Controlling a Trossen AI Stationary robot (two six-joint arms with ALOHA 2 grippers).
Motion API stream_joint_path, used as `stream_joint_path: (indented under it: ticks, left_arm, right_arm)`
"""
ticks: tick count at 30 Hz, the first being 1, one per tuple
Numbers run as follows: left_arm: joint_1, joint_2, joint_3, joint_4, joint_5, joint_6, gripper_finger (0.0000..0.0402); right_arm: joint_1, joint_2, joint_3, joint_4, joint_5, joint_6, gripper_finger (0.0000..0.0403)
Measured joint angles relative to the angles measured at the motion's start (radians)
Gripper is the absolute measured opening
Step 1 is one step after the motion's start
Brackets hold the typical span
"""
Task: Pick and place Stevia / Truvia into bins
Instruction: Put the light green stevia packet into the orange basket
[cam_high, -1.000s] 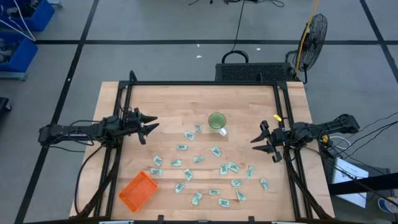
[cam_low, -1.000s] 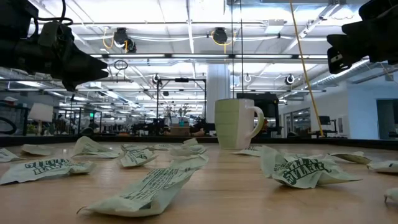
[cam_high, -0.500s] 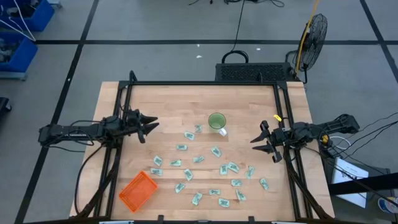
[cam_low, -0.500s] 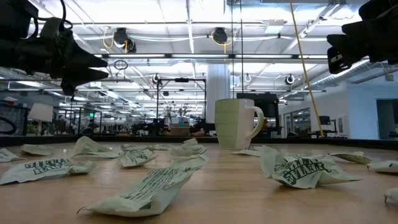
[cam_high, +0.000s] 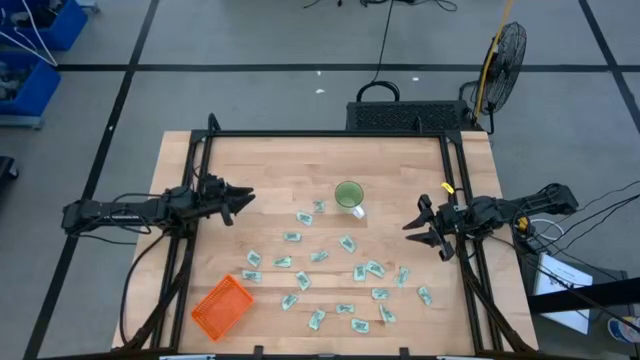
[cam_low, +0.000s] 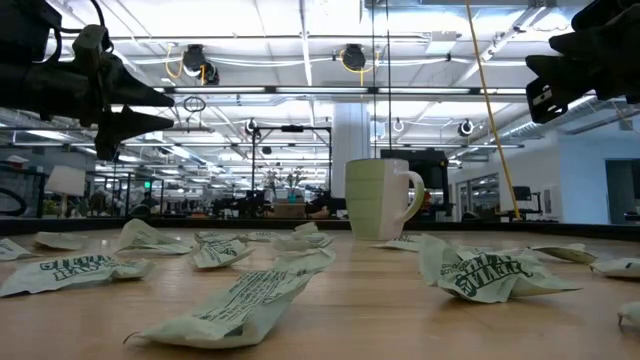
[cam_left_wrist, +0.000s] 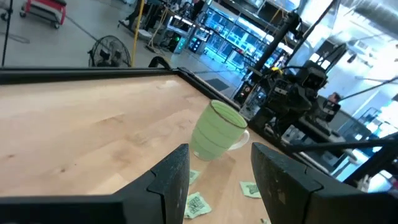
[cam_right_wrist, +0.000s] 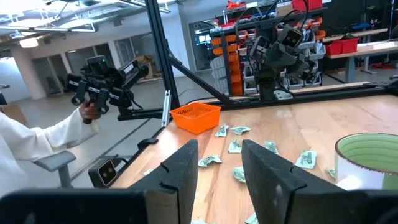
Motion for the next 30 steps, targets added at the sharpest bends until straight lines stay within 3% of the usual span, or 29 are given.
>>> stream_joint_path:
  ticks: [10,14,17,20,25,30]
  left_arm:
    - [0.0,0.0,0.0,-0.001,0.026,0.119,0.0177]
    - [0.0,0.001,0.017,-0.012,-0.042,0.123,0.0177]
    - [0.0,0.04,0.076,-0.017,-0.049,0.16,0.0177]
    - [0.0,0.124,0.17,-0.024,-0.049,0.209,0.0177]
    - [-0.012,0.35,0.327,-0.063,-0.049,0.259,0.0177]
    - [-0.019,0.573,0.41,-0.061,-0.049,0.26,0.0177]
  right_arm:
    - [0.0,0.0,0.0,0.017,0.0,-0.026,0.0118]
    - [0.0,0.0,0.0,0.097,0.0,-0.129,0.0118]
    - [0.0,0.0,0.0,0.182,0.0,-0.107,0.0118]
    - [0.0,0.0,0.0,0.249,0.0,-0.05,0.0118]
    - [0.0,0.0,0.0,0.277,0.011,-0.094,0.0118]
    - [0.0,0.0,0.0,0.302,0.192,-0.27,0.0118]
